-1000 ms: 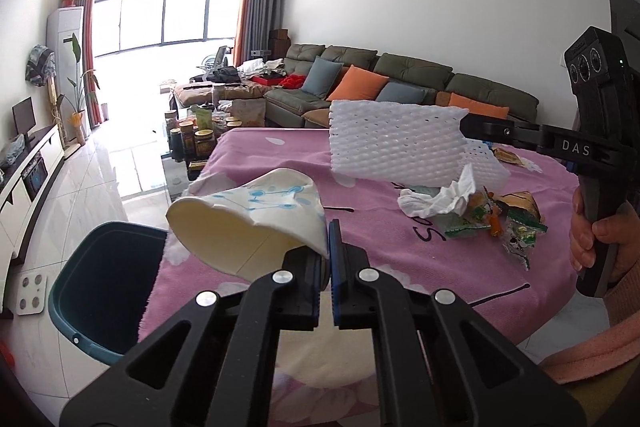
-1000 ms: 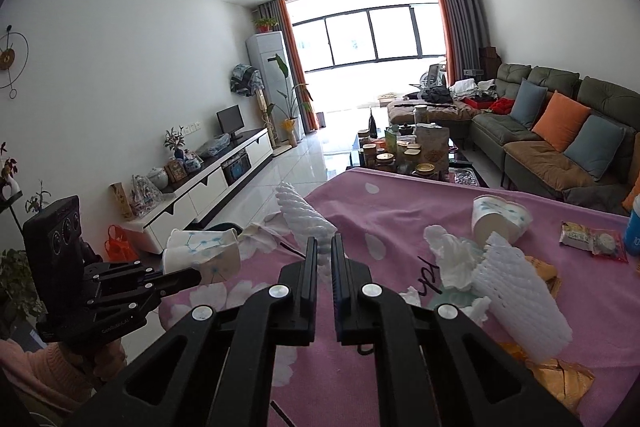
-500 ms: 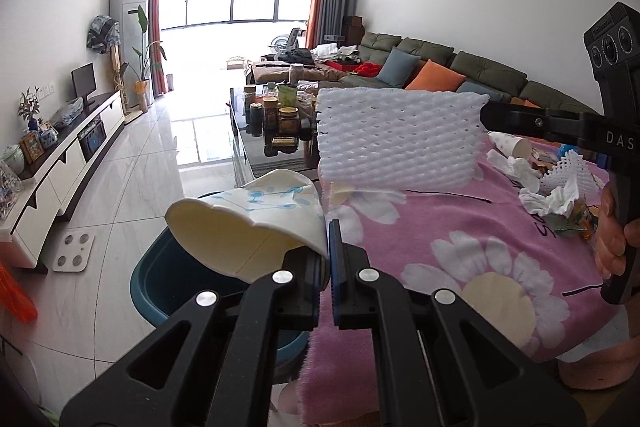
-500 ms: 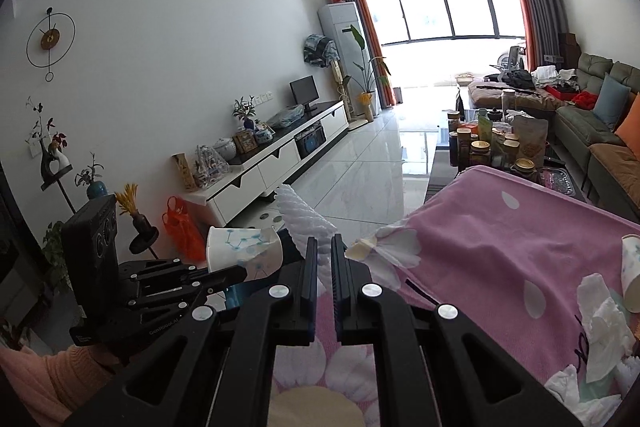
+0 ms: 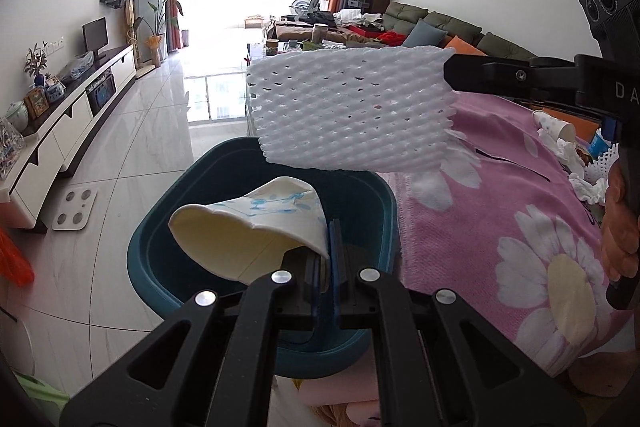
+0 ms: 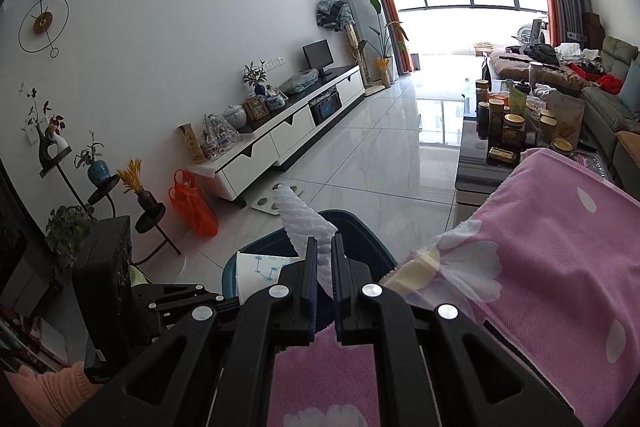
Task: Collect trash
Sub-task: 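Carry the cup and foam net to the teal basket while both grippers open to drop them, then move both grippers back over the trash on the table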
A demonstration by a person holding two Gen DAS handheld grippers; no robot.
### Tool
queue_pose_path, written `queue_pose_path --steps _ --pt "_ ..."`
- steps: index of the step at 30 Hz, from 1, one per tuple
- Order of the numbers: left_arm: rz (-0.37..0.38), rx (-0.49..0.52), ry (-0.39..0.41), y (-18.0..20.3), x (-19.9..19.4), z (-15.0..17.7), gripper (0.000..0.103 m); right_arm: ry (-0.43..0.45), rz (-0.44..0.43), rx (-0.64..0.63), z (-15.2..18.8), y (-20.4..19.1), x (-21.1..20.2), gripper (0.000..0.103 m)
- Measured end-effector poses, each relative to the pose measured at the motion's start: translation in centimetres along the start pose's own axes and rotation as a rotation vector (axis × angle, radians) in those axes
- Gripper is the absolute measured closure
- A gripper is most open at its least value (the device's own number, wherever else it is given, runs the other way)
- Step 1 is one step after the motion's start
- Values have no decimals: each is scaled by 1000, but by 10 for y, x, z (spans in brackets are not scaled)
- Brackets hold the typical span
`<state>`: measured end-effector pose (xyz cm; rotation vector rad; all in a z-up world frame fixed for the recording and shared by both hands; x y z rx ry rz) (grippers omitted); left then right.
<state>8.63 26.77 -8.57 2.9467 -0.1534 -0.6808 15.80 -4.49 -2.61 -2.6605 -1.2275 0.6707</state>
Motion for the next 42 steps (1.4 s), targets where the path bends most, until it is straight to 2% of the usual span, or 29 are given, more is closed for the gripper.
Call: queue_pose_path --steps 5,9,13,14,15,20,25,27,30,33,38,42 --pt "-14 -22 -35 -7 18 9 95 -61 8 13 8 -2 28 97" --pt "-29 -56 -43 -19 25 12 68 -103 18 24 16 -2 44 94" --pt "-40 -102 -53 -30 31 14 64 -135 34 45 23 2 54 89" --pt "-44 -112 -52 -32 31 14 62 -139 36 52 24 3 54 84" --pt "-51 -119 -48 -34 31 13 61 -136 38 58 24 4 53 81" --pt "-73 -132 -5 -34 17 6 54 -111 35 58 21 6 38 81" --pt "-56 -92 77 -16 -9 -10 45 -68 31 38 14 7 8 78" --pt "-38 -62 117 0 -21 -18 39 -42 33 20 12 6 -10 72" --pt "16 -33 163 23 -42 -25 30 -7 49 -6 9 8 -38 69" --pt "93 3 185 54 -54 -28 27 31 77 -22 9 13 -69 64" --pt "226 76 170 119 -56 -23 26 92 151 -16 10 33 -124 62" --pt "328 117 140 167 -52 -14 26 131 249 -9 15 54 -168 58"
Point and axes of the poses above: each gripper's, at about its wrist camera, not at the fingertips, and x roughly the way its jaws point, y to its right, z to its underside, the point moved 1 cm from there along x, roughly the way its jaws point, and after that the axes turned 15 degrees about y, right-handed, at the moved point
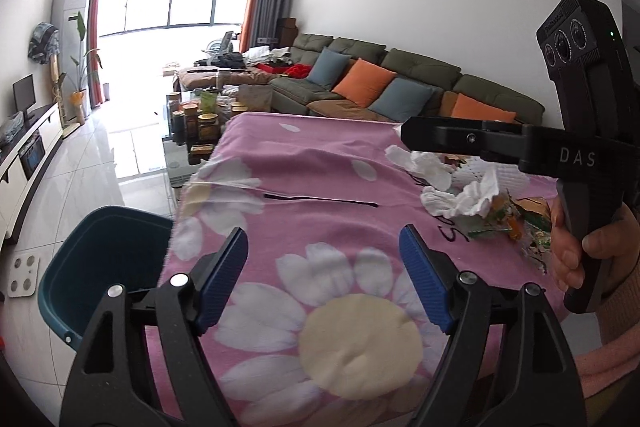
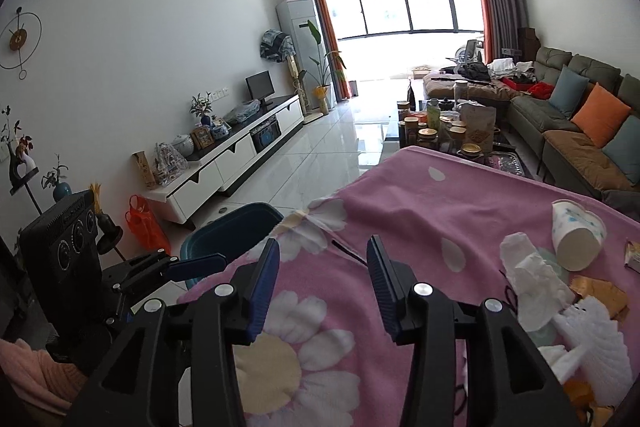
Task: Collect trash
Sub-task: 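Move both grippers back over the trash on the table, then grasp another white foam net with the right gripper while the left gripper grasps a white tissue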
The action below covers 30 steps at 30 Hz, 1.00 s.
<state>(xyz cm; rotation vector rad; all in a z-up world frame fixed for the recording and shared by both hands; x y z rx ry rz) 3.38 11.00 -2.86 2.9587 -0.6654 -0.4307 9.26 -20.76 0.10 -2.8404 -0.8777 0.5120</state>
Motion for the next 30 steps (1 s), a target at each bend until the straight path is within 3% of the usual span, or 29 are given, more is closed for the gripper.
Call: queue_pose_path --steps 7,15,30 --pt "137 36 -39 58 31 8 26 31 205 35 8 61 -55 55" --pt "222 71 -84 102 66 9 26 39 370 57 24 113 -93 54" --pt "263 104 -207 135 116 13 34 -21 425 44 52 146 -99 53"
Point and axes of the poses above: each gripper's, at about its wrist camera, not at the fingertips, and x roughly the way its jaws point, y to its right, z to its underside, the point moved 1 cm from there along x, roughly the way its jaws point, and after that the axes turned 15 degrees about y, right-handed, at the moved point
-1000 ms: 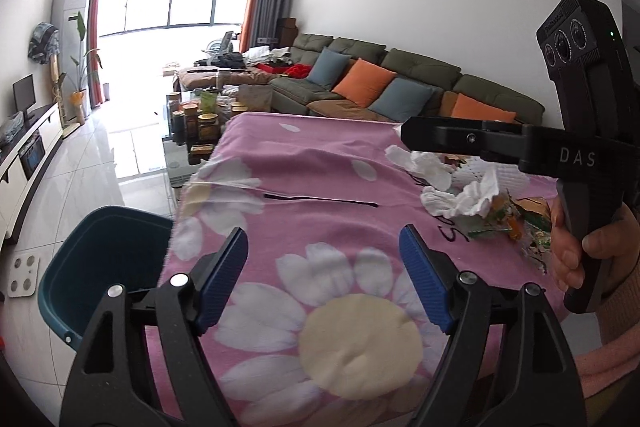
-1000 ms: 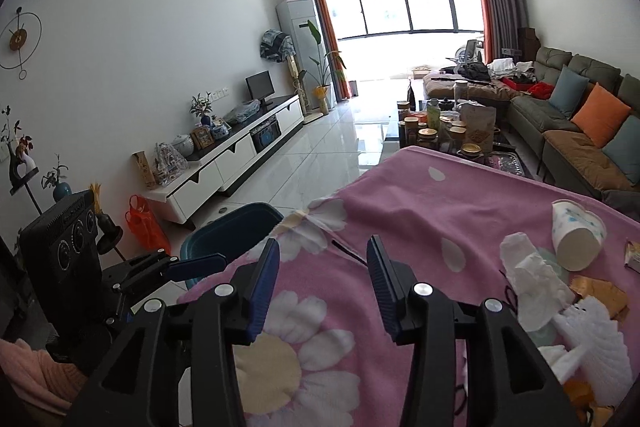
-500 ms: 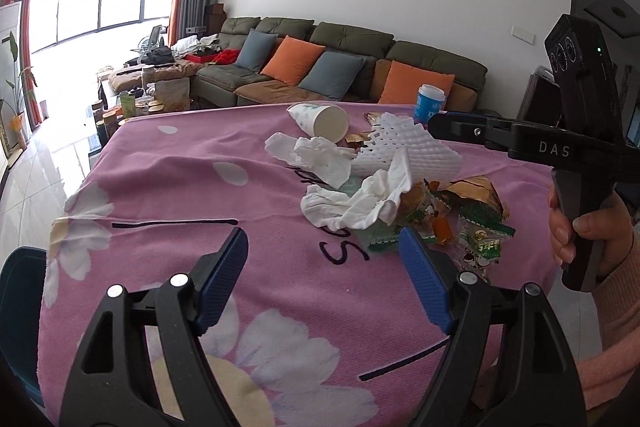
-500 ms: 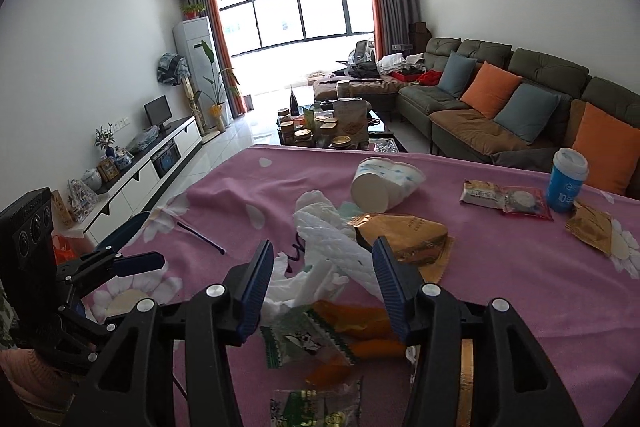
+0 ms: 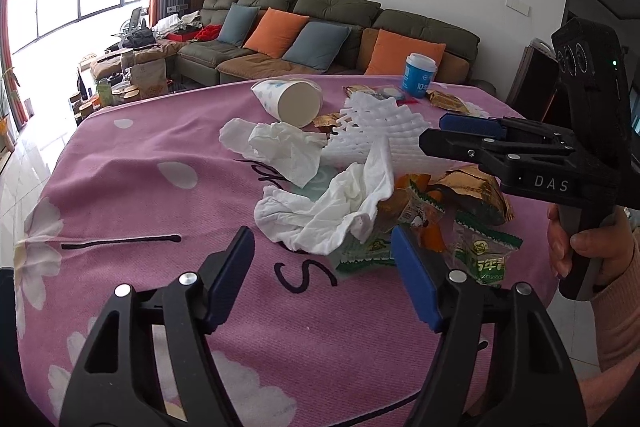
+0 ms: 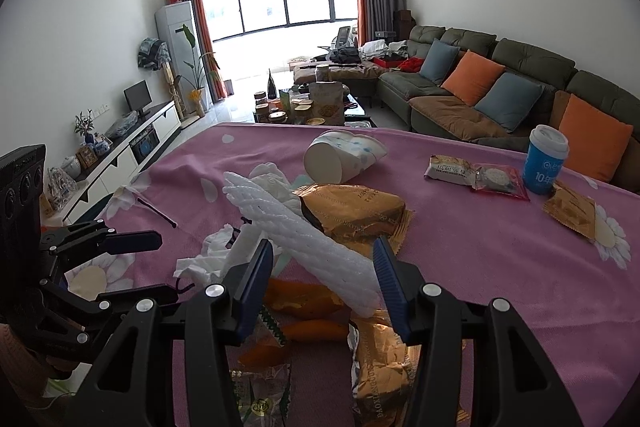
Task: Collect trash
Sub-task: 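Grasp another white foam net with the right gripper while the left gripper grasps a white tissue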
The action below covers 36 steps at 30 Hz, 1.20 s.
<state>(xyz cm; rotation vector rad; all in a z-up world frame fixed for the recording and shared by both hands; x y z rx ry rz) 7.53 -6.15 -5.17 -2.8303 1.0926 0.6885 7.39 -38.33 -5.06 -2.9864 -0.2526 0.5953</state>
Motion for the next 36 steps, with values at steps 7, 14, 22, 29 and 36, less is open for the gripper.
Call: queue_pose_path --steps 7,14,22,29,36 --pt "14 -30 -73 -3 19 0 45 -16 -5 0 2 4 6 55" --pt "48 -55 -104 -5 29 1 71 -22 -23 6 2 6 5 73" --pt "59 -38 -105 0 30 2 97 -12 -38 2 1 4 0 86" --pt "79 -41 -69 -2 21 -3 101 15 -50 12 -6 4 -8 89" --pt "50 1 -83 2 27 -2 67 17 -58 29 -5 5 -9 89"
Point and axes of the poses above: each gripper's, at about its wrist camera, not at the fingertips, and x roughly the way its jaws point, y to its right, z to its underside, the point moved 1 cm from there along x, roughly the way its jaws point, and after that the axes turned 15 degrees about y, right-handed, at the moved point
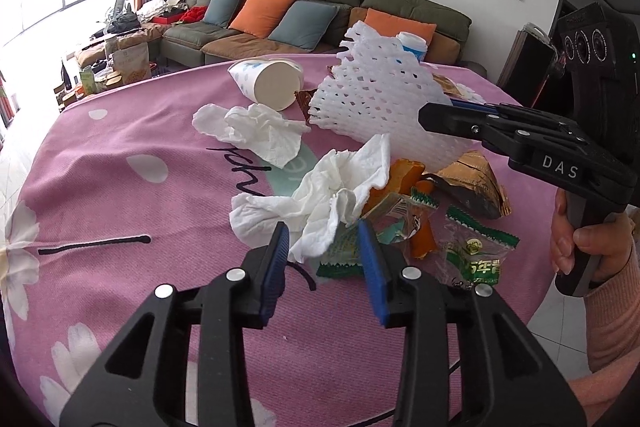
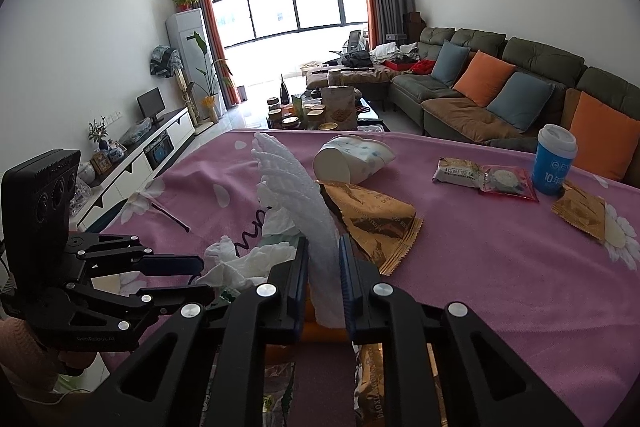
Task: Collect trash
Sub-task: 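Grasp another white foam net with the right gripper while the left gripper grasps a white tissue, then carry the foam net and tissue to the teal basket while both grippers open to release them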
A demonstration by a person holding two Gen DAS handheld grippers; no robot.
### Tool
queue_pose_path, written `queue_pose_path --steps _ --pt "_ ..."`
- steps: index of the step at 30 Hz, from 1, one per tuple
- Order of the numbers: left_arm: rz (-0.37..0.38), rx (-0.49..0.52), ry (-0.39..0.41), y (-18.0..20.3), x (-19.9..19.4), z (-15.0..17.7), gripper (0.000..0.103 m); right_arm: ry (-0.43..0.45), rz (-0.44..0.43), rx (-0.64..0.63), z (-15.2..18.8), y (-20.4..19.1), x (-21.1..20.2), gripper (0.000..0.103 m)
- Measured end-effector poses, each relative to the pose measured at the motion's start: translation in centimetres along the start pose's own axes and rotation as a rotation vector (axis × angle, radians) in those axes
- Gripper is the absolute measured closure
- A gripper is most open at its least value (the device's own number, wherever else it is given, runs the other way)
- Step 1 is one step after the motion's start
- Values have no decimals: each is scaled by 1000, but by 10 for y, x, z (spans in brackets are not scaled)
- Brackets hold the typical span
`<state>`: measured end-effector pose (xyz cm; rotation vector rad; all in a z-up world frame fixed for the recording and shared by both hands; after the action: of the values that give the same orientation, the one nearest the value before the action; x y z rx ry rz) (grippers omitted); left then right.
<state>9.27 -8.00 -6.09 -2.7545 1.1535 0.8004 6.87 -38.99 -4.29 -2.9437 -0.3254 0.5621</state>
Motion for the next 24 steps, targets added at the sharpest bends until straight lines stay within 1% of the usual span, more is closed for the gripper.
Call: queue_pose_path --steps 3,4,5,6,8,17,24 --pt "-1 -1 -27 0 7 2 70 0 -3 7 1 1 1 89" --pt "2 -7 -36 -1 9 3 74 1 -4 10 1 1 1 89" --pt "6 -16 -43 -2 11 3 86 1 -5 12 1 2 1 89" --pt "9 -23 -48 -3 12 3 95 1 -6 14 1 2 1 89" --pt "12 -34 -43 -5 11 3 100 0 -9 17 1 3 1 89" --pt "7 -52 19 -12 -11 0 101 25 -13 15 -5 0 -3 90" --pt "-17 -76 83 -22 -45 -4 101 54 -31 8 -15 -9 -8 90"
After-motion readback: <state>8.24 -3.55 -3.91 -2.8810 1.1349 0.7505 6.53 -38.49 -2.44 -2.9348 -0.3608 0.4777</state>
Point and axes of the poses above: each gripper's, at about its wrist camera, not at the fingertips, and x roughly the way its jaws point, y to its right, z to its underside, the point moved 1 cm from there along x, roughly the way its jaws point, and after that the axes turned 15 degrees about y, right-handed, at the moved point
